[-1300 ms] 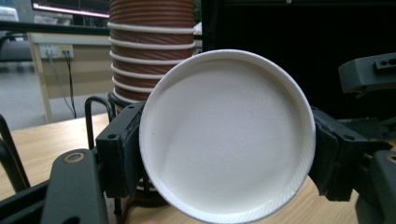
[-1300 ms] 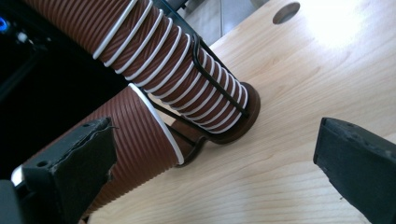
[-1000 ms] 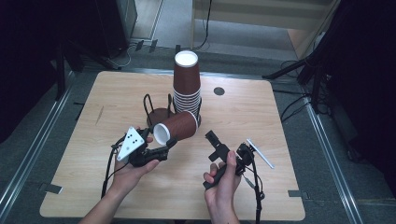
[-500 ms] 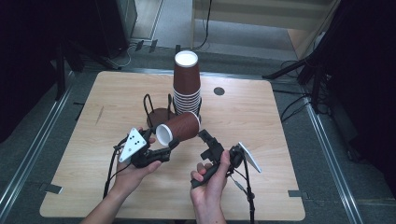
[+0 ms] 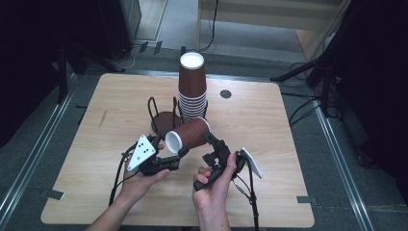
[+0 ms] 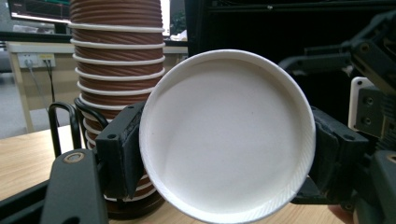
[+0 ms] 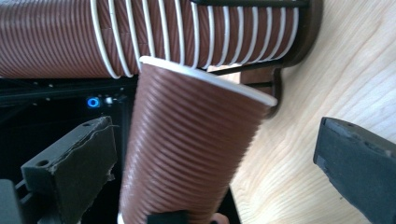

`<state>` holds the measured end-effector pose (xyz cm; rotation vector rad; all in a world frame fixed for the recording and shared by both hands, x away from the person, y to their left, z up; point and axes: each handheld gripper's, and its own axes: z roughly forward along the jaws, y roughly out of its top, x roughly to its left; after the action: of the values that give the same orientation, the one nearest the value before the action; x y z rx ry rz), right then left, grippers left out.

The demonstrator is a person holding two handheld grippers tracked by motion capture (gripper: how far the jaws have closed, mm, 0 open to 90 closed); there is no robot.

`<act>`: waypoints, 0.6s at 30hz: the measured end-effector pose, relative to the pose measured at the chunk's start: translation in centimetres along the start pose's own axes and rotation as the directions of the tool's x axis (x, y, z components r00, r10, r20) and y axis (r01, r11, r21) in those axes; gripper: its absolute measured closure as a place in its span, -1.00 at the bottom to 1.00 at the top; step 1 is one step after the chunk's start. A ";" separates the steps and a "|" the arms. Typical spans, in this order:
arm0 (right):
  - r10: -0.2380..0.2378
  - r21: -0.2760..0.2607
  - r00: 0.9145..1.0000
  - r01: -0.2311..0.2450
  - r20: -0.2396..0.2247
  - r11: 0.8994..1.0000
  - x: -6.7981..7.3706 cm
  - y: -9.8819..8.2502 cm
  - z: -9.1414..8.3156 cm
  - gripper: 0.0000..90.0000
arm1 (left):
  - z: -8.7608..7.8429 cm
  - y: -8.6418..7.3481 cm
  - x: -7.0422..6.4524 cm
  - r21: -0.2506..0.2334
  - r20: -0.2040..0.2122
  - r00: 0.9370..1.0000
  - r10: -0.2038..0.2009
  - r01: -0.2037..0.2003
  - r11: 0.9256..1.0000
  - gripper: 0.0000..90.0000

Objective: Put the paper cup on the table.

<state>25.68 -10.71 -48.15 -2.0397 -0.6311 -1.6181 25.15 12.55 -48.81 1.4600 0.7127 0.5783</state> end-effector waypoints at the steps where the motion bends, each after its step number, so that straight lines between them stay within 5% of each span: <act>1: 0.010 0.004 1.000 -0.010 -0.011 1.000 0.0 -0.1 0.0 -1.00 | 0.0 -0.1 0.0 -0.003 -0.001 1.000 0.000 0.000 1.000 -0.45; 7: 0.075 0.036 0.996 -0.074 -0.038 0.997 -0.2 -0.2 0.9 -1.00 | 0.1 -0.2 -0.4 -0.005 0.017 1.000 0.002 -0.002 1.000 -0.45; 18: 0.113 0.055 0.993 -0.111 -0.038 0.992 0.4 0.3 2.0 -1.00 | 0.2 -0.2 -0.7 -0.018 0.043 0.999 0.014 -0.013 1.000 -0.45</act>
<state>27.47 -9.69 -48.20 -1.9626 -0.5295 -1.5584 24.81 11.84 -48.98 1.4572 0.6629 0.5607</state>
